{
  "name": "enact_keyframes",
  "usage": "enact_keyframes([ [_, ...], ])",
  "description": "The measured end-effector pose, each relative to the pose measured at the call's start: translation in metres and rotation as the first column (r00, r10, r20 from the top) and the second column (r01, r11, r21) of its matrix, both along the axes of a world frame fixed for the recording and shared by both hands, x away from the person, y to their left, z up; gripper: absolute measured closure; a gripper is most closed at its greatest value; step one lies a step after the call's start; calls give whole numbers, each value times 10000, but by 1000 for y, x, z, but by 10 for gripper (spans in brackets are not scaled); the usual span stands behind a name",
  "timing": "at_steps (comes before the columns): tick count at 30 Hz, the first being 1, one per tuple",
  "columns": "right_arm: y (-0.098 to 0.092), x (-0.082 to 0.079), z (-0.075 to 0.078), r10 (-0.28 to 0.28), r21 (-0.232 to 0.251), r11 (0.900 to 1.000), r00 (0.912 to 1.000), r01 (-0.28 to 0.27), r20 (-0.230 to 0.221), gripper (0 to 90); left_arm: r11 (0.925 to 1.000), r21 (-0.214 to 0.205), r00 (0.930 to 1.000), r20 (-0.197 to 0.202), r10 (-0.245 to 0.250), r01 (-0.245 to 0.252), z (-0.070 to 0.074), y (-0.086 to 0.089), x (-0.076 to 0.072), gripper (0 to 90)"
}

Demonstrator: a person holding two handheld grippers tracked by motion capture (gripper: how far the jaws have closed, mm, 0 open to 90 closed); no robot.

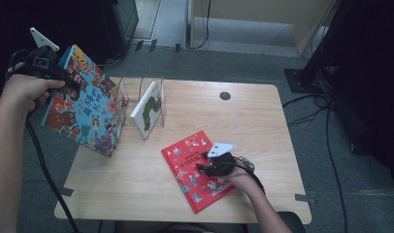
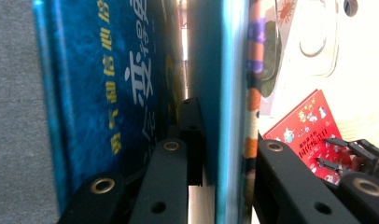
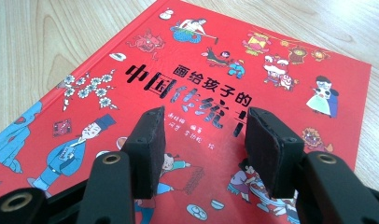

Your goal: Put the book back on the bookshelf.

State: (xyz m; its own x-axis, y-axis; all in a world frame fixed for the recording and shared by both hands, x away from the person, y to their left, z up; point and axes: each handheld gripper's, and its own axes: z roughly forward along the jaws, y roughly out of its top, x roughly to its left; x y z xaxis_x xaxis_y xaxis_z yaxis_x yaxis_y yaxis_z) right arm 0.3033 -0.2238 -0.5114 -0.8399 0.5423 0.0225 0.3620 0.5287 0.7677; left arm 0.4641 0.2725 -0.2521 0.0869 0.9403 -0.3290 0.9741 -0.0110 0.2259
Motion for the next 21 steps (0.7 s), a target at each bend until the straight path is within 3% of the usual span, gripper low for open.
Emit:
enact_keyframes([
  [7,-1,-2,0,-88,2,10000,10000,88,-25,482,9998,118,9998,95,-146,145,-16,-3,6,794],
  [8,-2,-2,0,-89,-3,10000,10000,89,9,482,9999,63,9995,305,-88,86,-14,-2,6,792],
  [10,-2,-2,0,-98,-1,10000,10000,98,-10,482,9999,1,9994,331,-128,128,-11,-2,6,780],
  [12,-2,-2,0,-95,-4,10000,10000,95,-20,482,9994,236,9991,327,-273,265,-8,-3,6,776],
  [15,-2,-2,0,-95,0,10000,10000,95,-20,482,9990,172,9980,463,-420,412,0,-3,5,713],
  [21,-2,-2,0,-94,-1,10000,10000,94,-14,479,9997,135,9967,789,-190,180,13,4,0,647],
])
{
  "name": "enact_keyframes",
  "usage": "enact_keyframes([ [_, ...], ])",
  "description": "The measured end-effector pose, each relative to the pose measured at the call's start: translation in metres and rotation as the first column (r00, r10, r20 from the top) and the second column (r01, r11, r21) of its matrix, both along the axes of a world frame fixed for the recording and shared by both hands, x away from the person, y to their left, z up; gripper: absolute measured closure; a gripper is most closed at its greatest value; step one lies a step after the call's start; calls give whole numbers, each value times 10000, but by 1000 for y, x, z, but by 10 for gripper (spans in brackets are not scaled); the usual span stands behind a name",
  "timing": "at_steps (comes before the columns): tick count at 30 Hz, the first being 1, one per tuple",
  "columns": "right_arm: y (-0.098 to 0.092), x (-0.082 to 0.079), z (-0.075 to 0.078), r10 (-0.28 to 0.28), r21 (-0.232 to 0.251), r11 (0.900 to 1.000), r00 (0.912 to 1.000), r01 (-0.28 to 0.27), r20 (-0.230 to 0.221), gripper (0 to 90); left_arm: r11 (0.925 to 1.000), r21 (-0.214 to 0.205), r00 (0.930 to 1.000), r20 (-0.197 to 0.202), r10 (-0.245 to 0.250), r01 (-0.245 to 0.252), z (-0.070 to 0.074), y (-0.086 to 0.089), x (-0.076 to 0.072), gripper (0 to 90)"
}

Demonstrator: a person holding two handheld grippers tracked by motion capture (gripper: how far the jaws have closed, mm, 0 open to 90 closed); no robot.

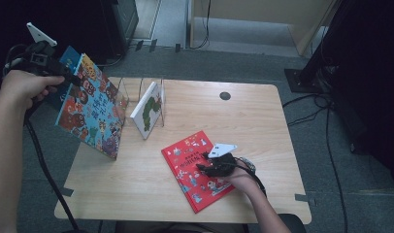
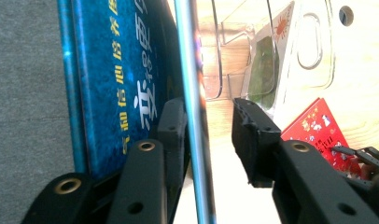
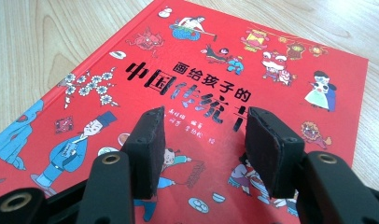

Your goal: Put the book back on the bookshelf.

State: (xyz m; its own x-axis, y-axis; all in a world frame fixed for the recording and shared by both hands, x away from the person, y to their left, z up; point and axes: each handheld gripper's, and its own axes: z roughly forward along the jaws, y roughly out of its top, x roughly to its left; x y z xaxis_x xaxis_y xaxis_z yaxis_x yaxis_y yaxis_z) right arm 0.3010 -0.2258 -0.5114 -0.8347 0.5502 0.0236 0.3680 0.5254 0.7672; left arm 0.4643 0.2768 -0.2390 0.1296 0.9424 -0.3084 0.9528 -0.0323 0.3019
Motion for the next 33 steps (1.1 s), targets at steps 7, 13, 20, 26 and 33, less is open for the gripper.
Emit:
enact_keyframes([
  [7,0,0,0,-20,2,10000,10000,20,-7,475,9986,-523,9995,305,-54,70,17,10,-11,640],
  [13,0,0,0,52,2,10000,10000,-52,-21,462,9971,-603,9969,667,-426,466,18,7,-17,575],
  [20,0,0,0,43,-21,10000,10000,-43,-18,441,9953,-738,9959,702,-577,629,2,-7,-27,567],
  [26,0,1,0,41,-35,10000,10000,-41,-61,434,9894,-835,9917,609,-1136,1185,-14,-28,-38,548],
  [33,-1,2,0,15,-48,10000,10000,-15,-57,416,9881,-945,9899,847,-1133,1212,-31,-36,-49,546],
])
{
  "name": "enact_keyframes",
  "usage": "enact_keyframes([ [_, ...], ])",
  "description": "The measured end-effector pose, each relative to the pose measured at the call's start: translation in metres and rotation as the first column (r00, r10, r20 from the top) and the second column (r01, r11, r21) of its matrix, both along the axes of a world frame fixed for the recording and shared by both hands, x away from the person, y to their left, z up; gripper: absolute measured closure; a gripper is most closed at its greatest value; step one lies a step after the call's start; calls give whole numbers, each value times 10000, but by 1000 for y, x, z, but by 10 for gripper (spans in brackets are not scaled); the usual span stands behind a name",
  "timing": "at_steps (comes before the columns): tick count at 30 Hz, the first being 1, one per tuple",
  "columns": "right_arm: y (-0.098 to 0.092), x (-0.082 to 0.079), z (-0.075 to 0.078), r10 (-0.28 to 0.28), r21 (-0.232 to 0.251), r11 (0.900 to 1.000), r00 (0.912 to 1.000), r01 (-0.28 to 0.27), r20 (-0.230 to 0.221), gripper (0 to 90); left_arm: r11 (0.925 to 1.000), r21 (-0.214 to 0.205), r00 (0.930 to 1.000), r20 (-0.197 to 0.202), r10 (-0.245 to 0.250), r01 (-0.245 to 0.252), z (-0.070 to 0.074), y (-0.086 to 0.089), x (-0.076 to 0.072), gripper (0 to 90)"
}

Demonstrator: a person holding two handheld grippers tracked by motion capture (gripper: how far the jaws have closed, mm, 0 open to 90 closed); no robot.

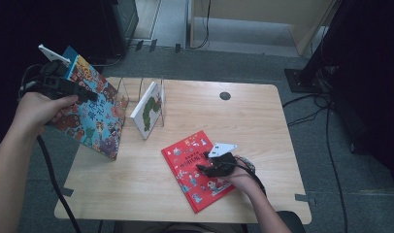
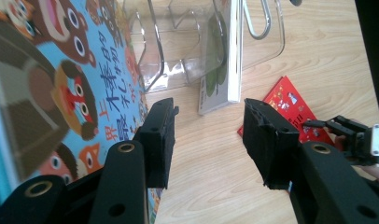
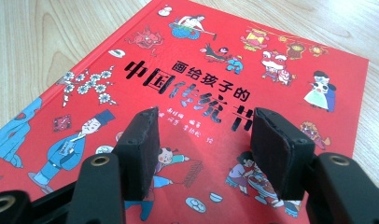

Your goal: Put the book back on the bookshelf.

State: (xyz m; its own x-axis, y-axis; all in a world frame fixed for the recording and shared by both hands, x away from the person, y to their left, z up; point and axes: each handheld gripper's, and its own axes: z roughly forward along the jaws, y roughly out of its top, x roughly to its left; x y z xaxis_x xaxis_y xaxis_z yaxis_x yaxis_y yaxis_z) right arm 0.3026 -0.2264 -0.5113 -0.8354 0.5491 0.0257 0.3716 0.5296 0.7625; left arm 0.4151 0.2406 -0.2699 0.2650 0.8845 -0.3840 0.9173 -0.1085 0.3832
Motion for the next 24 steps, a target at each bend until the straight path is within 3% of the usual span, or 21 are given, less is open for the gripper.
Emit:
enact_keyframes([
  [5,-1,2,0,-10,0,10000,10000,10,33,413,9998,-188,9999,39,-110,111,-12,-7,-11,545],
  [8,-1,3,0,-15,4,10000,10000,15,55,414,9998,-51,9998,86,-200,201,-20,-13,-17,538],
  [11,-1,3,0,-17,12,10000,10000,17,42,414,9989,-386,9996,18,-275,275,-30,-19,-23,541],
  [15,-1,3,0,-8,17,10000,10000,8,44,423,9976,-418,9985,49,-546,547,-42,-31,-31,538],
  [24,-2,4,0,-54,29,10000,10000,54,40,432,9930,-612,9945,333,-996,1015,-67,-57,-48,536],
])
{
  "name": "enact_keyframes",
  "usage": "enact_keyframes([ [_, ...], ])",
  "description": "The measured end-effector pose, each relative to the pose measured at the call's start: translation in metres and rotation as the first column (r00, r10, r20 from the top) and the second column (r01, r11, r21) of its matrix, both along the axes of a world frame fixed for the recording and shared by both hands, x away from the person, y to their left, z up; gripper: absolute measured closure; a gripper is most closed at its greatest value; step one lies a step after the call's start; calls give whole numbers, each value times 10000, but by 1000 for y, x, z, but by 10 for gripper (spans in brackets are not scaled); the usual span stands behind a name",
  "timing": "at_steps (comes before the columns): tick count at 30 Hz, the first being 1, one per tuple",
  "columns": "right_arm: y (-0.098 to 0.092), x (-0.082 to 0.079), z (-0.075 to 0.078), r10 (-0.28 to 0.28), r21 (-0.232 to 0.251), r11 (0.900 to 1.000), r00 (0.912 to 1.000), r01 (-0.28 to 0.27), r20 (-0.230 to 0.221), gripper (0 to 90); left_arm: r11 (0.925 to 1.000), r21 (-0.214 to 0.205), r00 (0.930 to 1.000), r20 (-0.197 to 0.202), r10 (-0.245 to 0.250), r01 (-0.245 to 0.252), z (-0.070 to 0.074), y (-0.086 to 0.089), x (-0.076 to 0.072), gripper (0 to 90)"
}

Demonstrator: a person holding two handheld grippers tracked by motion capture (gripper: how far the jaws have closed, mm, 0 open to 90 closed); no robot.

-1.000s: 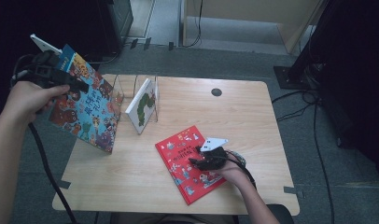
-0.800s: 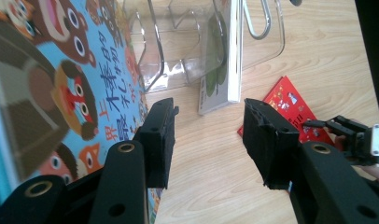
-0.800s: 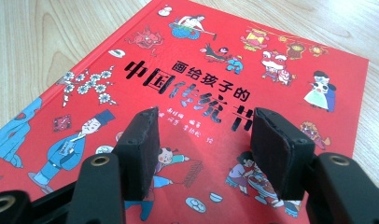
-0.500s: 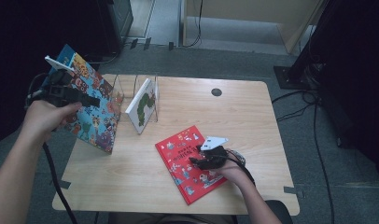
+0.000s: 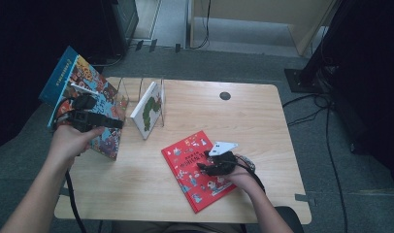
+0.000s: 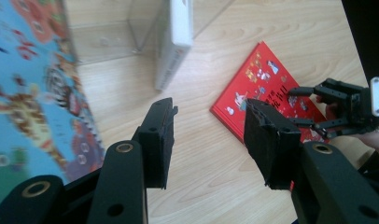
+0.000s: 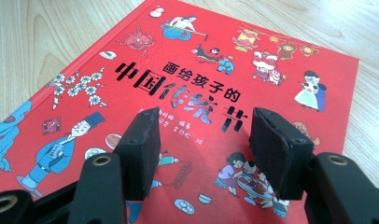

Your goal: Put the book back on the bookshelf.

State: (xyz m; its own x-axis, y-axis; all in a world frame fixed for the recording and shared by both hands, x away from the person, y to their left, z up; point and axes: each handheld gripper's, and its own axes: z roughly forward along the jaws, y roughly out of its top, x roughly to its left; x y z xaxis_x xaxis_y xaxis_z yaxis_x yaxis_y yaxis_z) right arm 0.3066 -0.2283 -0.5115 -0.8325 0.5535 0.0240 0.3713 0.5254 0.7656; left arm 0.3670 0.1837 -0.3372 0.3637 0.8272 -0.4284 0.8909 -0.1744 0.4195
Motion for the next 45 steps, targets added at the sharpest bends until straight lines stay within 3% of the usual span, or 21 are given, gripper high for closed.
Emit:
enact_keyframes([
  [5,0,0,0,-23,-5,10000,10000,23,18,438,9997,209,9999,-9,-143,143,-13,-12,-5,533],
  [13,0,0,0,-81,10,10000,10000,81,0,447,9977,71,9971,-348,-673,675,-42,-28,-10,529],
  [24,0,0,0,-68,-4,10000,10000,68,-10,446,9953,15,9934,-620,-965,968,-85,-53,-9,520],
  [27,0,0,0,-93,-7,10000,10000,93,-7,446,9945,-311,9924,-698,-1016,997,-97,-59,-9,516],
  [31,-1,-1,0,-150,6,9999,9999,150,-82,455,9931,-181,9897,-818,-1172,1160,-112,-72,-9,513],
  [37,-9,-5,3,-252,-221,9995,9994,246,-251,455,9894,-358,9867,-779,-1429,1405,-123,-86,-11,512],
  [42,-18,-11,2,-435,-170,9989,9990,434,-69,496,9866,43,9842,-710,-1624,1631,-130,-98,-14,509],
  [45,-24,-13,3,-564,-265,9981,9983,560,-136,504,9839,-96,9817,-662,-1787,1785,-134,-104,-14,515],
])
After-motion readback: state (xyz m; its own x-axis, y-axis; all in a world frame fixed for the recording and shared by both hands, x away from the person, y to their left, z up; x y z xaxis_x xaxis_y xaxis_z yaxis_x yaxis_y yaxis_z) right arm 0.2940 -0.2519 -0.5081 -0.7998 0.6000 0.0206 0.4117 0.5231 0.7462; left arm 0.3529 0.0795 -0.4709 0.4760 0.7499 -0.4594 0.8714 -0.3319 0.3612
